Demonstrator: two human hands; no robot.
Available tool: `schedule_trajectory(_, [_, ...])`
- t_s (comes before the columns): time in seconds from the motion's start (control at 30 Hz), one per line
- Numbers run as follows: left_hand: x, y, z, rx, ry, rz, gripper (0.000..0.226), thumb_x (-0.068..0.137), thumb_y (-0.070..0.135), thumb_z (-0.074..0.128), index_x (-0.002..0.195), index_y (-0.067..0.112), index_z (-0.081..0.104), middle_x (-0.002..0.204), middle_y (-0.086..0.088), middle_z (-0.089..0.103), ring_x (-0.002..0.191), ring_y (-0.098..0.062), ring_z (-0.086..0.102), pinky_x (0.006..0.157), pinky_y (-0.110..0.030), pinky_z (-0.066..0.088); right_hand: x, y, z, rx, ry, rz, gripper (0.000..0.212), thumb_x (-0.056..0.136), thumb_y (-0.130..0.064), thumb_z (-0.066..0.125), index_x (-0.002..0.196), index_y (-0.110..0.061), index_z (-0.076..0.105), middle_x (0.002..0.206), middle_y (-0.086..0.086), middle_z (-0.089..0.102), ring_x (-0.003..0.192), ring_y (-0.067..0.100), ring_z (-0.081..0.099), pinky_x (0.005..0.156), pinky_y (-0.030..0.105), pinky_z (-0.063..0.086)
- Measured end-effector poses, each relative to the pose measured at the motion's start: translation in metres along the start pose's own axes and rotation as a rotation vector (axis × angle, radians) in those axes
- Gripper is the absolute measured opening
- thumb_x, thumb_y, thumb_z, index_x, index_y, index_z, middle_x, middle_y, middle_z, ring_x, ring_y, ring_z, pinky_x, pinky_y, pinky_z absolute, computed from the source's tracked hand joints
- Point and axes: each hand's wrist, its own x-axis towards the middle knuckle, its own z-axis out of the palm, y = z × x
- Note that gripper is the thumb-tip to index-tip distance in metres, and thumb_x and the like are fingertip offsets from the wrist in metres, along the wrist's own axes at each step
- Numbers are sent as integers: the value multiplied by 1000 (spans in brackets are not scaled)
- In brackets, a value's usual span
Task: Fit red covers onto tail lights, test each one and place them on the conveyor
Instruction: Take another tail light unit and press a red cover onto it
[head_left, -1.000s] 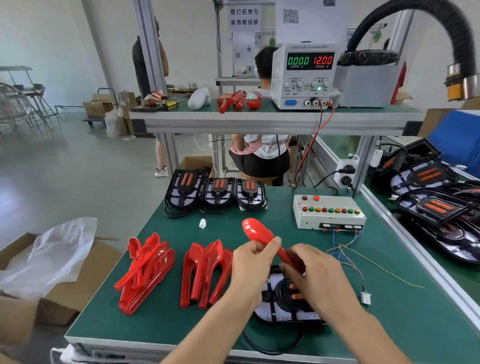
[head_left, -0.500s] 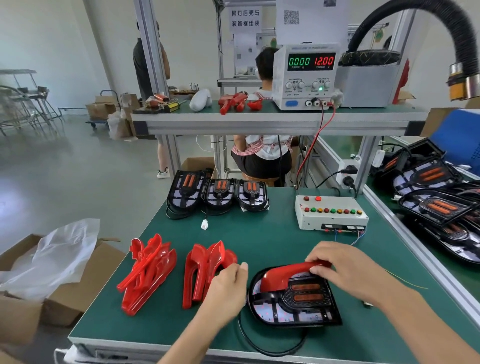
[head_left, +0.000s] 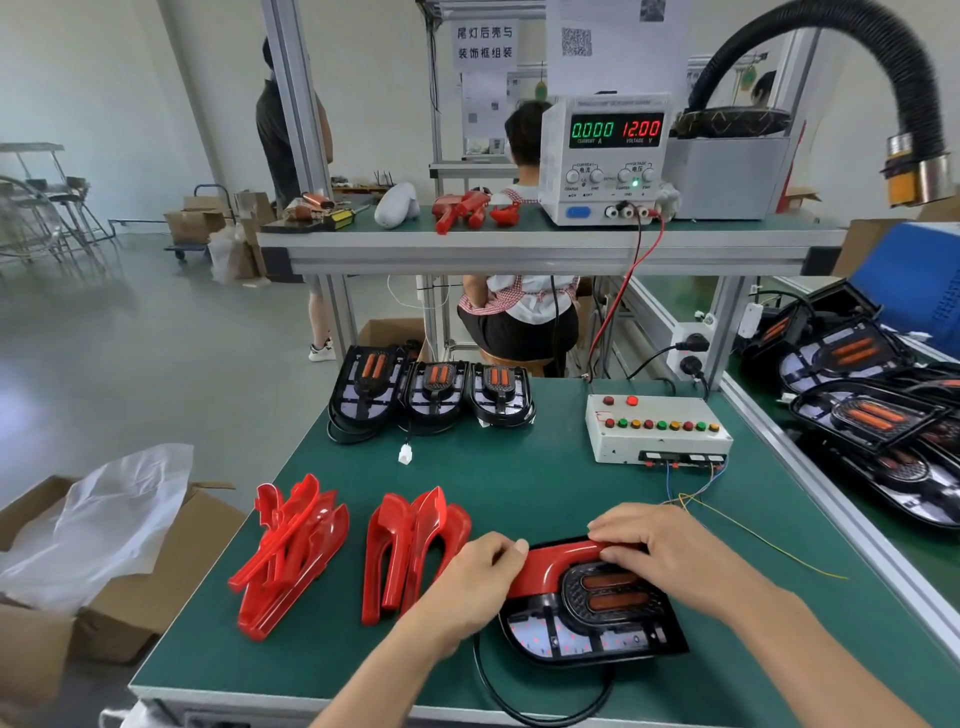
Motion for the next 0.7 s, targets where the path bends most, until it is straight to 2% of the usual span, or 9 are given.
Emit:
schedule_trajectory(0.1, [1, 1, 4, 100, -27, 26, 38, 103, 56, 44, 107, 25, 66, 102, 9, 68, 97, -8, 63, 85, -27, 47, -4, 6, 1, 26, 13, 11, 24, 95, -27, 69, 119, -27, 75, 120, -27, 63, 114, -17, 54, 102, 5, 34])
schedule_trajectory(0.27, [3, 6, 7, 107, -92, 8, 42, 101, 58, 46, 112, 24, 67, 107, 7, 71, 103, -11, 65, 96, -32, 50, -7, 13, 4, 45, 38, 53, 27, 96, -29, 69, 122, -32, 73, 127, -29, 58, 113, -27, 45, 103, 0, 26])
schedule_trajectory(0.37, [5, 6, 5, 124, -119, -5, 46, 98, 63, 47, 103, 22, 68, 103, 3, 72, 101, -16, 67, 92, -34, 51, -9, 15, 6, 71, 66, 80, 27, 95, -30, 70, 121, -33, 73, 125, -31, 60, 115, -25, 48, 104, 1, 30])
schedule_trajectory(0.47, [7, 7, 3, 178, -158, -34, 48, 97, 66, 44, 100, 23, 63, 100, 7, 68, 91, -10, 62, 80, -28, 47, -10, 13, 10, 102, 116, 104, 26, 93, -28, 72, 118, -32, 75, 121, -30, 63, 114, -22, 52, 102, 2, 32])
schedule_trajectory(0.5, [8, 7, 3, 171, -174, -39, 46, 98, 66, 43, 98, 24, 61, 100, 8, 66, 90, -7, 60, 81, -27, 46, -11, 11, 11, 104, 137, 103, 26, 92, -27, 73, 118, -31, 75, 119, -31, 63, 113, -23, 52, 101, 1, 32])
schedule_trajectory(0.6, [11, 7, 3, -37, -200, -43, 40, 102, 58, 48, 103, 20, 59, 107, 4, 63, 102, -11, 64, 100, -33, 51, -12, 6, 13, 139, 225, 102, 26, 91, -23, 75, 116, -29, 76, 117, -37, 60, 115, -21, 52, 101, 1, 33])
schedule_trajectory(0.7, [15, 9, -2, -47, -131, 16, 37, 102, 55, 51, 108, 19, 60, 108, 3, 62, 100, -11, 56, 104, -36, 47, -12, -1, 14, 171, 335, 97, 29, 89, -18, 76, 116, -29, 76, 119, -34, 61, 121, -17, 51, 105, 3, 33])
